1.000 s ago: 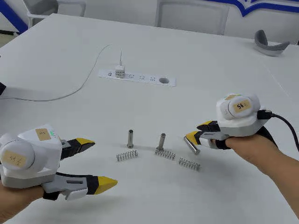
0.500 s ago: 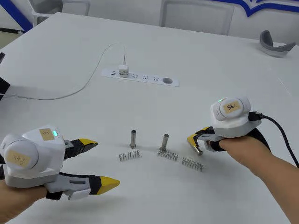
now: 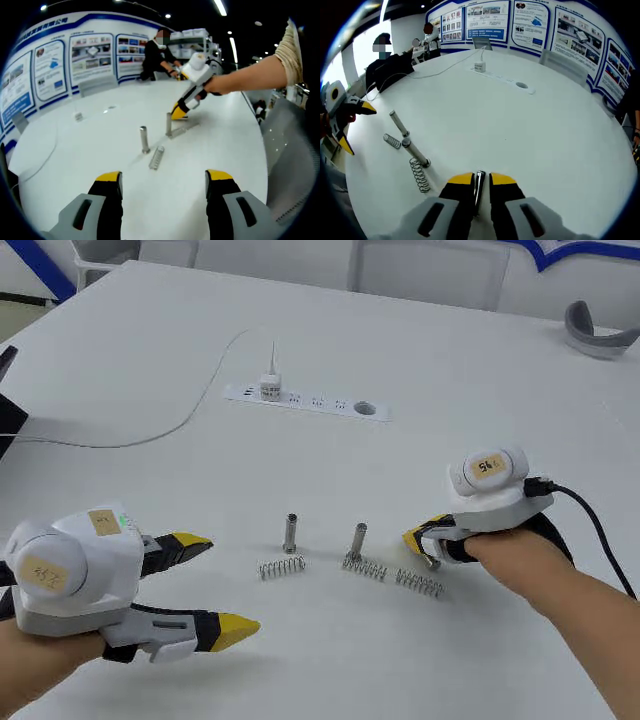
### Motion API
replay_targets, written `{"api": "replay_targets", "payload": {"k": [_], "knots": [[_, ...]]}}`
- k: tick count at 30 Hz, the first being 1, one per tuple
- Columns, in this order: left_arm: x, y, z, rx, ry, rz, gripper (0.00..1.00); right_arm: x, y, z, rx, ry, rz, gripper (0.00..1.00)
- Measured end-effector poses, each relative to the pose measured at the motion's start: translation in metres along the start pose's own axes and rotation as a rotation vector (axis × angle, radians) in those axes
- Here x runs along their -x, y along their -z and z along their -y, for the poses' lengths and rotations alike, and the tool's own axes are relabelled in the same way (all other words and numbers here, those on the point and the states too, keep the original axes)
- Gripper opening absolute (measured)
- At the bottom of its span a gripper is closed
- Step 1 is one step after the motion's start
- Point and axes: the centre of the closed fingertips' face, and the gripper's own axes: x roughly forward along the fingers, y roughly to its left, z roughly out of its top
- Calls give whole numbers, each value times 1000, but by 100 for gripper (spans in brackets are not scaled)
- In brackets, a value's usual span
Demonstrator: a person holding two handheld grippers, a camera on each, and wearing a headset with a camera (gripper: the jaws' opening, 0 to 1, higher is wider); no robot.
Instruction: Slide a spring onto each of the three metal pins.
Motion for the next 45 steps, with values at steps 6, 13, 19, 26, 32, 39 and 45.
{"api": "replay_targets", "payload": {"k": [6,13,19,26,32,39,45], "knots": [[0,0,0,2,-1,1,68,-2,1,0,-6,-4,-9,12],[0,1,-1,3,-3,1,68,-4,4,0,-13,-8,-26,10],[0,1,-1,4,-4,0,68,-5,5,-1,-31,-16,-31,10],[0,0,0,3,-2,1,68,-4,5,-2,-24,-11,-32,9],[0,-1,-1,2,-5,4,68,6,-5,-4,-19,-8,14,9],[1,-3,0,-2,-5,9,67,25,-13,-7,-21,-4,54,9],[2,-5,2,-6,-2,11,67,38,-14,-9,-20,4,81,9]]}}
